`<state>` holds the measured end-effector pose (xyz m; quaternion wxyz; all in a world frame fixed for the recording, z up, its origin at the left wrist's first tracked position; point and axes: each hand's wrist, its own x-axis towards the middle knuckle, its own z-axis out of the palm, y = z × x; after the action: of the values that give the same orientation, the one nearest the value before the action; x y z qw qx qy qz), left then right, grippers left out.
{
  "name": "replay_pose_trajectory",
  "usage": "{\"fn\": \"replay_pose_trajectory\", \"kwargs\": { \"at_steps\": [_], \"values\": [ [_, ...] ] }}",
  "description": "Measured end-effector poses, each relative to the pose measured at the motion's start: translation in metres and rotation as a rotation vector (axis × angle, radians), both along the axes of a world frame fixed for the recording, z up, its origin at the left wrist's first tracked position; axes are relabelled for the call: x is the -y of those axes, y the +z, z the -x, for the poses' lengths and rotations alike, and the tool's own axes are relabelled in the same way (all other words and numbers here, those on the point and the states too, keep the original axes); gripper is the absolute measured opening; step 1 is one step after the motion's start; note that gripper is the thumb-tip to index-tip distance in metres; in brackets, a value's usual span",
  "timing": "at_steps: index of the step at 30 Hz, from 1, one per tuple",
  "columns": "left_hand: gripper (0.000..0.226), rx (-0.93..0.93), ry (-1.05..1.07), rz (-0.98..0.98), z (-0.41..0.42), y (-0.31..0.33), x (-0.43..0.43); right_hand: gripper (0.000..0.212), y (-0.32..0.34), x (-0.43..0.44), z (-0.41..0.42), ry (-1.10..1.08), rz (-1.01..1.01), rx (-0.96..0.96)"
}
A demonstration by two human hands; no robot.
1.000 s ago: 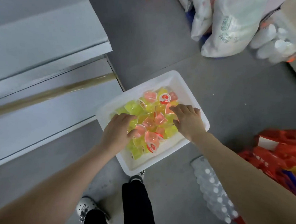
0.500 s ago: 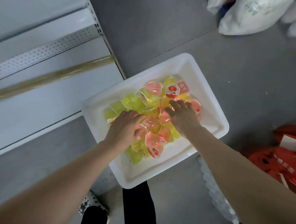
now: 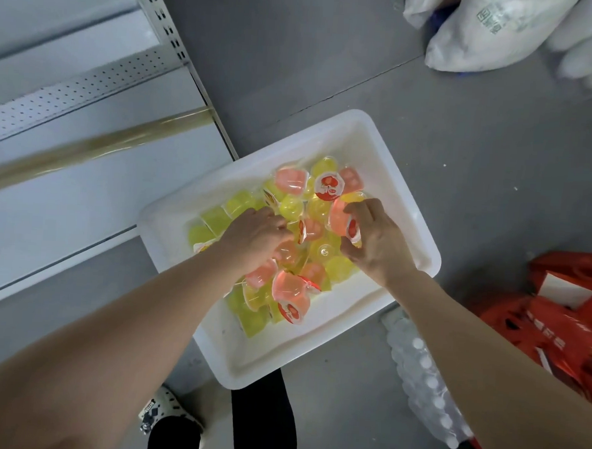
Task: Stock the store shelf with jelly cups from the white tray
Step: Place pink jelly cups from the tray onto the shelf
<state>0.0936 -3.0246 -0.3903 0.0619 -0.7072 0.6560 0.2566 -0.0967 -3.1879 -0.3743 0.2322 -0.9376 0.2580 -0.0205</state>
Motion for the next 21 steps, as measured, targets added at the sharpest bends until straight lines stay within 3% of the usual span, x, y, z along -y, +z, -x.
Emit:
{"fn": "replay_pose_trajectory", "kwargs": {
  "at_steps": [6,9,11,14,21],
  "values": [
    [0.037,0.048,-0.051,0.010,0.007,0.011,0.001,0.052,0.007,-0.010,0.004,-0.035,0.033,-0.050],
    [0.050,0.000,-0.019,0.027,0.009,0.026,-0.013,0.051,0.021,-0.015,0.004,-0.061,0.054,-0.085],
    [0.063,-0.034,0.044,0.057,0.007,0.035,-0.026,0.050,0.034,-0.019,0.003,-0.078,0.066,-0.105],
    [0.042,-0.066,0.175,0.107,0.004,0.061,-0.042,0.053,0.061,-0.027,-0.001,-0.112,0.094,-0.117],
    [0.048,-0.082,0.368,0.192,-0.006,0.147,-0.097,0.055,0.143,-0.076,-0.021,-0.143,0.153,-0.029]
  ]
}}
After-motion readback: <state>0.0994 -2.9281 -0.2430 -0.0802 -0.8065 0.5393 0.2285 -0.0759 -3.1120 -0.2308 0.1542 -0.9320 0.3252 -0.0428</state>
